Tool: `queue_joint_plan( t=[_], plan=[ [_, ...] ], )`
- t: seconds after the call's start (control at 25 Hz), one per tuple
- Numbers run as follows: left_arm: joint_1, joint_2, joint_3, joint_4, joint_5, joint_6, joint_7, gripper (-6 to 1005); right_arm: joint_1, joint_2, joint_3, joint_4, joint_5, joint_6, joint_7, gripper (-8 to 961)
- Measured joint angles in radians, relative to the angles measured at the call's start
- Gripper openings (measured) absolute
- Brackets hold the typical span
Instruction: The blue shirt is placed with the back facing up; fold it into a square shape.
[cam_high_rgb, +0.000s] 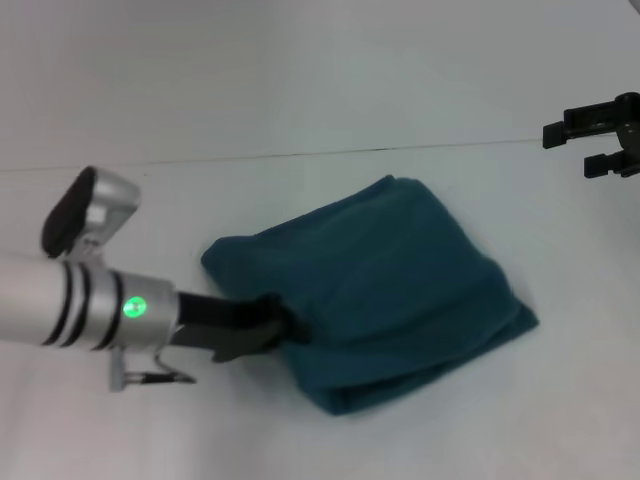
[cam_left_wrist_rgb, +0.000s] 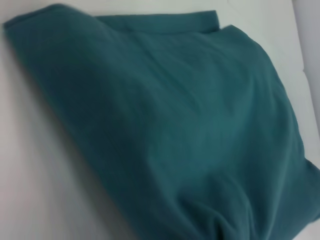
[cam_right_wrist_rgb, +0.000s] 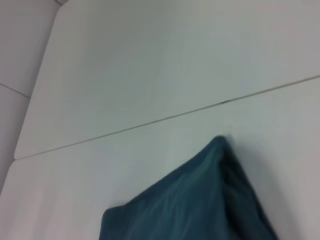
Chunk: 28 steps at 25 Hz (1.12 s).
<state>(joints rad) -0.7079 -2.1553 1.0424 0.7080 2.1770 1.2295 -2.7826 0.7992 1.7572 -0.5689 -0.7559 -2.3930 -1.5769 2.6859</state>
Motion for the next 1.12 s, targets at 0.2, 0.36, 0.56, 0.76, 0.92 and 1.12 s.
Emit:
queue_joint_plan(
  t=[0.2,0.36,0.56,0.76,0.92,1.12],
  plan=[
    [0.075,0.023,-0.032,0.059,0.018,0.07,0.008,127,-0.002,0.001,0.0,0.003,0.0,0.0,0.0,944],
    [0.082,0.062,-0.163,0.05,0.063,0.14,0.075,139,-0.004,0.002,0.0,0.006,0.0,0.0,-0.003,944],
    [0.063,0.099,-0.274,0.015,0.098,0.189,0.146,155,-0.005,0.002,0.0,0.017,0.0,0.001,-0.009,944],
    [0.025,0.114,-0.271,-0.032,0.17,0.228,0.175,170,-0.005,0.002,0.0,0.018,0.0,0.002,-0.01,944],
    [0.019,0.108,-0.26,-0.006,0.22,0.244,0.189,182,-0.003,0.003,0.0,0.018,0.0,0.002,-0.01,944],
    [0.048,0.105,-0.31,0.089,0.219,0.296,0.187,198,-0.007,0.004,0.0,0.018,0.0,0.002,-0.008,944]
  ],
)
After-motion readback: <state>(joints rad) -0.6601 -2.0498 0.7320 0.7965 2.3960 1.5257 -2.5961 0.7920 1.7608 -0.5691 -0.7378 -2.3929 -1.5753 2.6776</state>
